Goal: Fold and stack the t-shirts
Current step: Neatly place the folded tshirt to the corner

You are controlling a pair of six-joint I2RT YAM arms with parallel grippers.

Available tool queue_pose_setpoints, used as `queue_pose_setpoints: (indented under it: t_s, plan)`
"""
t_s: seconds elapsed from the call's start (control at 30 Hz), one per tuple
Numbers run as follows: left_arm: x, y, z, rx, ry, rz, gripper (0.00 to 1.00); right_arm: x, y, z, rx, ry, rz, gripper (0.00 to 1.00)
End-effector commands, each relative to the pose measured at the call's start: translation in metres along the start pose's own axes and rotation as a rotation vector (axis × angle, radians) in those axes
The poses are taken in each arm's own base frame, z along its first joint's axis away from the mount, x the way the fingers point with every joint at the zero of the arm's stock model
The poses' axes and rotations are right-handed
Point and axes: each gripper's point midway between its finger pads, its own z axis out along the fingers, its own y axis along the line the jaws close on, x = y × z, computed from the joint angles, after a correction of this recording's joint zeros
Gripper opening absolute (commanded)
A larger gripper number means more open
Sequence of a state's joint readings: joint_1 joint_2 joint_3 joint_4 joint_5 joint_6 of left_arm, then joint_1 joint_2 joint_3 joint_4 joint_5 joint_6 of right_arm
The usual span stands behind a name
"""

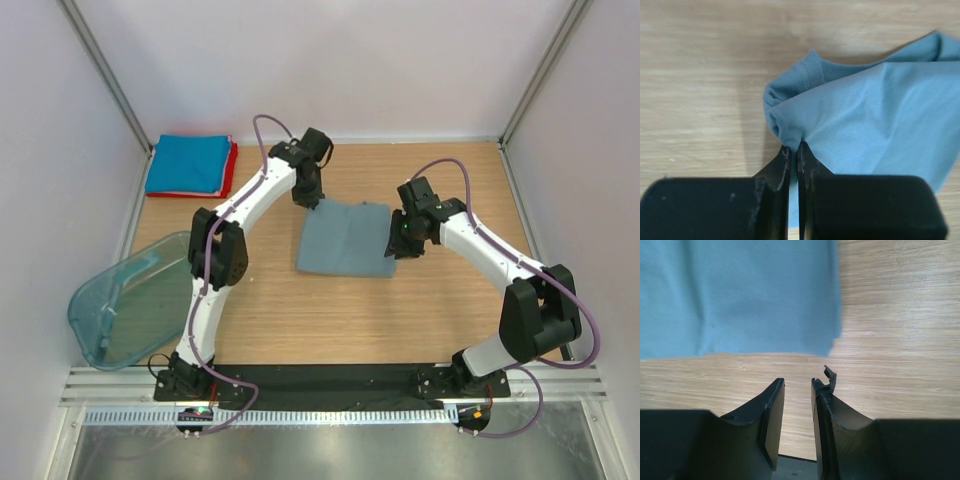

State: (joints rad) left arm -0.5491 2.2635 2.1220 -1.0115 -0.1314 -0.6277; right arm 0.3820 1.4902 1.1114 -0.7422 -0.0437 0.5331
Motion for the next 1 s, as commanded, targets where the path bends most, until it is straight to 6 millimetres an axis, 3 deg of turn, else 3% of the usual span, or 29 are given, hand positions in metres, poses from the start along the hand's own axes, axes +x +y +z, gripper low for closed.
queue_pose_setpoints:
  t_s: [0.0,0.13,0.17,0.33,0.53,0.7,0.93,0.97]
  plan:
    - [-0.052,0.019,-0.038,-0.037,-0.143,0.1,0.0,-0.016,0.007,-0.015,-0.02,-0.075,0.005,0.35]
    - [-0.066,0.057,-0.039,-0.095,-0.125,0.125,0.0,-0.016,0.01,-0.012,-0.038,-0.077,0.033,0.35]
    - [-0.073,0.074,-0.041,-0.118,-0.128,0.108,0.0,-0.017,0.012,-0.011,-0.047,-0.084,0.037,0.34]
    - [-0.098,0.124,-0.057,-0.21,-0.183,0.178,0.0,-0.02,0.018,-0.008,-0.077,-0.09,0.05,0.34]
    - [-0.155,0.167,-0.073,-0.226,-0.345,0.186,0.0,-0.023,0.028,0.002,-0.119,-0.084,0.053,0.34]
    - [-0.198,0.193,-0.094,-0.319,-0.473,0.21,0.0,-0.027,0.035,0.012,-0.137,-0.065,0.029,0.34]
    - [-0.245,0.204,-0.125,-0.402,-0.654,0.241,0.0,-0.031,0.04,0.024,-0.143,-0.023,-0.022,0.34]
    - [-0.249,0.209,-0.122,-0.414,-0.658,0.249,0.0,-0.032,0.04,0.025,-0.149,-0.022,-0.023,0.34]
